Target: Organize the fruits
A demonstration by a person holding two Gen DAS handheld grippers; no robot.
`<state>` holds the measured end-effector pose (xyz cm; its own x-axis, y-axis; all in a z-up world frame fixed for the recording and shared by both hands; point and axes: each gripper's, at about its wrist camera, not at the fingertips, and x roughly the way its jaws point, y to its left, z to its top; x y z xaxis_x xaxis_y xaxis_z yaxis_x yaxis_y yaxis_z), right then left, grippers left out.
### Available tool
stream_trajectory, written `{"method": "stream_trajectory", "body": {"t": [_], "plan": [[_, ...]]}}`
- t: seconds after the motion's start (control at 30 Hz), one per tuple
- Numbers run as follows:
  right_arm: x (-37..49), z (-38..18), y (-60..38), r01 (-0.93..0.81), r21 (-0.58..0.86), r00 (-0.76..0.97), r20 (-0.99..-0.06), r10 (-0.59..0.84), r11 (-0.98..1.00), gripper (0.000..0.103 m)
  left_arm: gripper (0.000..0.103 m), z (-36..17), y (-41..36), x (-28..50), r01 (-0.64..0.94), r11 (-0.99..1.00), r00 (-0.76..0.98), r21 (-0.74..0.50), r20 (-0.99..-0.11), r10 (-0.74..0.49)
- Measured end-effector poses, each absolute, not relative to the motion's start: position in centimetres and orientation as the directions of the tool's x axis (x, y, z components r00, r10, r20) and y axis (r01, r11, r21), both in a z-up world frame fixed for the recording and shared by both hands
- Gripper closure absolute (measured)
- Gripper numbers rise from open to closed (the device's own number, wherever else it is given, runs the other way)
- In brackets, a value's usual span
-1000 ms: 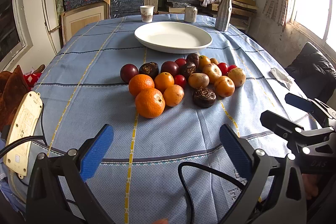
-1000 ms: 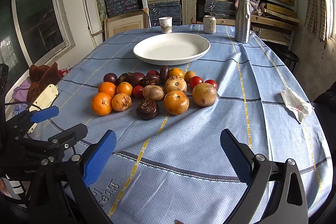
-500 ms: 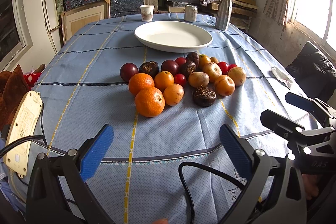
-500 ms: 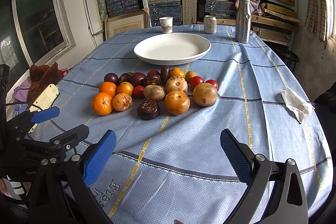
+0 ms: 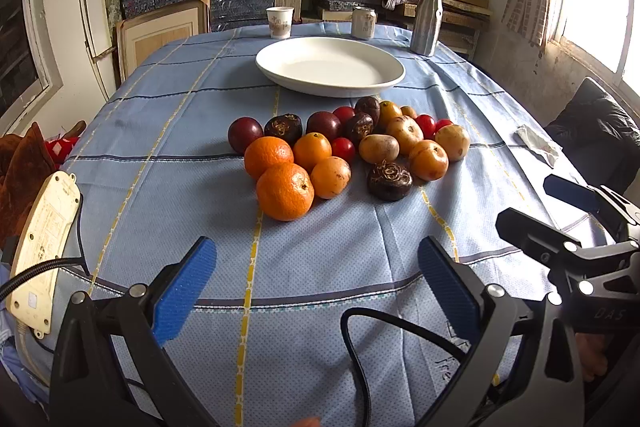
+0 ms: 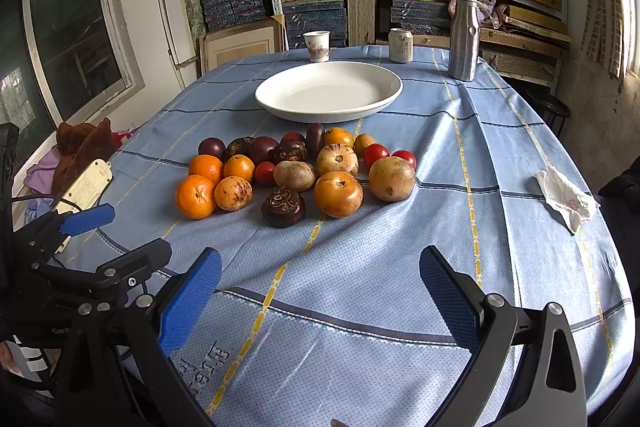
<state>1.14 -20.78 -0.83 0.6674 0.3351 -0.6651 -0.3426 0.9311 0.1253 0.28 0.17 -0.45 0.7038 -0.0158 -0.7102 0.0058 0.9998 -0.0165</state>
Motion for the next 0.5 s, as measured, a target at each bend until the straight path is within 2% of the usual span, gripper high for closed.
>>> {"method": "stream_trajectory", "body": {"t": [0.5], "plan": [[1.2, -0.93, -20.83, -0.342, 0.127, 0.666, -0.666, 0.336, 0.931, 0.003, 0.004, -0.47, 0.16, 0.32, 0.005, 1.0, 0.702, -0.016, -0.712, -0.015]]}}
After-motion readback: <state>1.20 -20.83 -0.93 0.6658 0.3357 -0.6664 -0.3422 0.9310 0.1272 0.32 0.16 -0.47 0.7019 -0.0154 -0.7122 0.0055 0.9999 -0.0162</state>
